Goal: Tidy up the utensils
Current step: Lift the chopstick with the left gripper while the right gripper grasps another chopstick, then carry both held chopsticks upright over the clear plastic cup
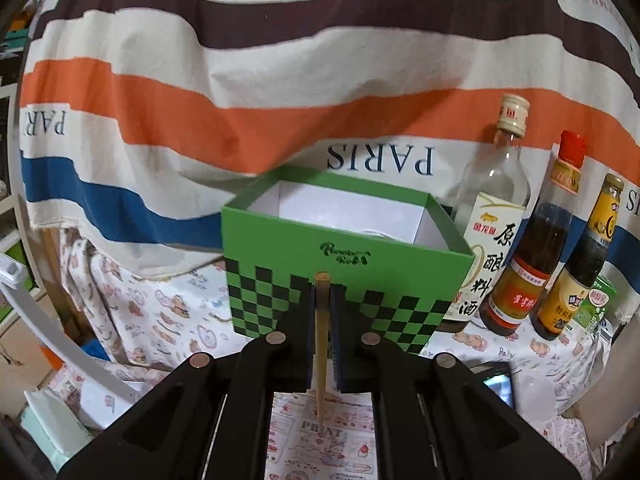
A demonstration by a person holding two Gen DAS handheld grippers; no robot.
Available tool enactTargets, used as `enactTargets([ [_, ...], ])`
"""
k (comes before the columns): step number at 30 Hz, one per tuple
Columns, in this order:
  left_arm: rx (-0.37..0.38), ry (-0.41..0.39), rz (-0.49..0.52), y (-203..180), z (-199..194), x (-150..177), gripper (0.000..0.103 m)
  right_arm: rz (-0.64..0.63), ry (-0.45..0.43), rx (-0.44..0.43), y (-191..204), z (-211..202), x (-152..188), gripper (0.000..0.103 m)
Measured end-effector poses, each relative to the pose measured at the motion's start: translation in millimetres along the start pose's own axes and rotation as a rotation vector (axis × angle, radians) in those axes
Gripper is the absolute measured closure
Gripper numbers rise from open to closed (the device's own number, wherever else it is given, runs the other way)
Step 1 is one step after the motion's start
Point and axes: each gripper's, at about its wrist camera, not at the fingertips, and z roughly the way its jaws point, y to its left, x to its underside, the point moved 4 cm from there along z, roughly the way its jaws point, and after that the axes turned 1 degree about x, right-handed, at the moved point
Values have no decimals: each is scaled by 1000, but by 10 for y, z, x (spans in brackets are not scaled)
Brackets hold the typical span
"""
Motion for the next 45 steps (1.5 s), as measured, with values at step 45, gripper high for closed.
enactTargets([
  [45, 389, 81, 15, -2202, 244, 367, 97, 514, -536, -168, -2769, -2014, 93, 95],
])
